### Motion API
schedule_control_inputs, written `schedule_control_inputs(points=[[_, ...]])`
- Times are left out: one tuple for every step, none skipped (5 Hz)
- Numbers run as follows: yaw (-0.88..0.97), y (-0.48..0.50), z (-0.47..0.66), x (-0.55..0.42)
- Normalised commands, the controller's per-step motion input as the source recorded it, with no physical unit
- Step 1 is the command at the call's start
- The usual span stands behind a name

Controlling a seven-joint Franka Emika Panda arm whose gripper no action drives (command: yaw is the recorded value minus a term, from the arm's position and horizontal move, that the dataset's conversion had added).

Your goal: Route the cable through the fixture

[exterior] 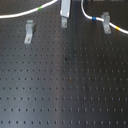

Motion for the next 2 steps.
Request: schedule_control_inputs(points=[[0.0,0.03,0.0,0.01],[0.46,-0.131,0.26,-0.395]])
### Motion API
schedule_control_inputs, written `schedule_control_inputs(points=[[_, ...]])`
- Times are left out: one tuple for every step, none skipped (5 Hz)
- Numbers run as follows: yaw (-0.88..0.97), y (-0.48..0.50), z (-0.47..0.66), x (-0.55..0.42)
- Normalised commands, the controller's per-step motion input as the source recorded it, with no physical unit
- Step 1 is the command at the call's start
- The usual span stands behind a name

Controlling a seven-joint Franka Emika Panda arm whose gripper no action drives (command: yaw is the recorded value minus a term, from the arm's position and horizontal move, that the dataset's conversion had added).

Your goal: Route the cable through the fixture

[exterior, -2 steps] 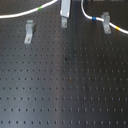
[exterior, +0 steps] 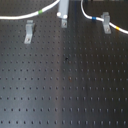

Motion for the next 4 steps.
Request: schedule_control_inputs(points=[[0.43,0.01,0.27,-0.521],[0.34,0.238,0.17,-0.422],[0.0,0.236,0.41,-0.357],[-0.09,-0.036,0.3,-0.169]])
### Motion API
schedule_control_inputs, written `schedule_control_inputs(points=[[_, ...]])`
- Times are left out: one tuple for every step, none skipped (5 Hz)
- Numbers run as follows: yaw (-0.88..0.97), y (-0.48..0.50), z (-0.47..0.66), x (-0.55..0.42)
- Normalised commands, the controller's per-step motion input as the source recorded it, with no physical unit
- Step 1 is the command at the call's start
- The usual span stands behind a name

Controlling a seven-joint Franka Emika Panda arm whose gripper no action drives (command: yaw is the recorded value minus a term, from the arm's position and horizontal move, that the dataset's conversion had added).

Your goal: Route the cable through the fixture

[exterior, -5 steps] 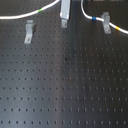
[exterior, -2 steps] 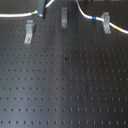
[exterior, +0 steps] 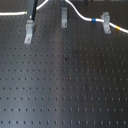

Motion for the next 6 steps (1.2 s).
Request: schedule_control_inputs(points=[[-0.36,-0.051,0.25,-0.181],[-0.38,0.046,0.13,-0.198],[-0.51,0.1,0.23,-0.195],[-0.56,0.175,0.33,-0.135],[-0.53,0.163,0.36,-0.126],[-0.36,0.139,0.32,-0.057]])
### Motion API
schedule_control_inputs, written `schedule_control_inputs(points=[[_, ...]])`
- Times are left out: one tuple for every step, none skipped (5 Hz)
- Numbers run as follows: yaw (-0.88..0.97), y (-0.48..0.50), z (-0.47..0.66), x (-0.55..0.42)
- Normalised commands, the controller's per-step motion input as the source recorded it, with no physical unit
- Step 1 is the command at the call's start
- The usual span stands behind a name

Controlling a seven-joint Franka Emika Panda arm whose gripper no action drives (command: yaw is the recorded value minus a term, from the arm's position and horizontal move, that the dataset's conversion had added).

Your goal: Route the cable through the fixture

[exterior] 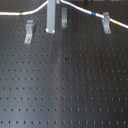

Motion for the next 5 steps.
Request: schedule_control_inputs(points=[[-0.11,0.151,0.17,-0.046],[-0.01,0.122,0.04,-0.001],[-0.09,0.261,0.19,-0.014],[-0.11,0.109,0.26,-0.049],[-0.15,0.099,0.31,-0.175]])
